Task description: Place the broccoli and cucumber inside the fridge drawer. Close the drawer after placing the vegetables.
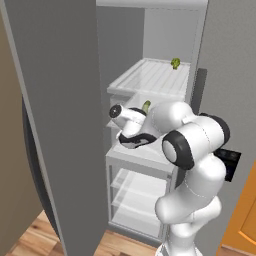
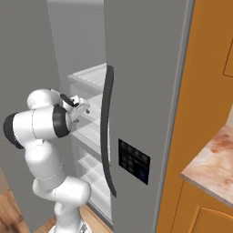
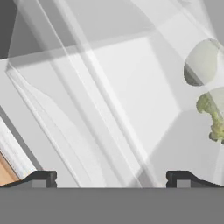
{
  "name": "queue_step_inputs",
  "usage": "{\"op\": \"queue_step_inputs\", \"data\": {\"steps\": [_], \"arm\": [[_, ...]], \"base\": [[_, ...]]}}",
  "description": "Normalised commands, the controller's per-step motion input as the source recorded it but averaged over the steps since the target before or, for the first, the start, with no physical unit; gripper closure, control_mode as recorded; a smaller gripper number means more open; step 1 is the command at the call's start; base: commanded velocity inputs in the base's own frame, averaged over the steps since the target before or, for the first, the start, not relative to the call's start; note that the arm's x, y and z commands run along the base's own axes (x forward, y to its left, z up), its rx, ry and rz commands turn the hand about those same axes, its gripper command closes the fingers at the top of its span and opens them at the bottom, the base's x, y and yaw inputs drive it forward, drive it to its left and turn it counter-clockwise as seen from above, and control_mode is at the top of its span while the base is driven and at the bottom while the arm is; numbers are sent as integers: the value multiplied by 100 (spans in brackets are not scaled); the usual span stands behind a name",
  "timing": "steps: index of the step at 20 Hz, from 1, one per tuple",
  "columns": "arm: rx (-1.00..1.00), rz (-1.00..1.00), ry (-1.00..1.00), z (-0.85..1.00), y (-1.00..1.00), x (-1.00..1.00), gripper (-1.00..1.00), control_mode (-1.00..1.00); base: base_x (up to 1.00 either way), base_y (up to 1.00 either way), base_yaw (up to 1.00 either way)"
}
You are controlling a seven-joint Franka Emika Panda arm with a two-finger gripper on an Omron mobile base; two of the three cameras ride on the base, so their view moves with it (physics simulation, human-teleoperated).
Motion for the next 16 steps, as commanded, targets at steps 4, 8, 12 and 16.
{"op": "queue_step_inputs", "data": {"steps": [4, 8, 12, 16], "arm": [[0, 0, 0, 1, -5, -93, -100, -100], [0, 0, 0, 10, 0, -100, -100, -100], [0, 0, 0, 32, 0, -100, -100, -100], [0, 0, 0, 32, 0, -99, -100, -100]], "base": [[0, 0, 0], [0, 0, 0], [0, 0, 0], [0, 0, 0]]}}
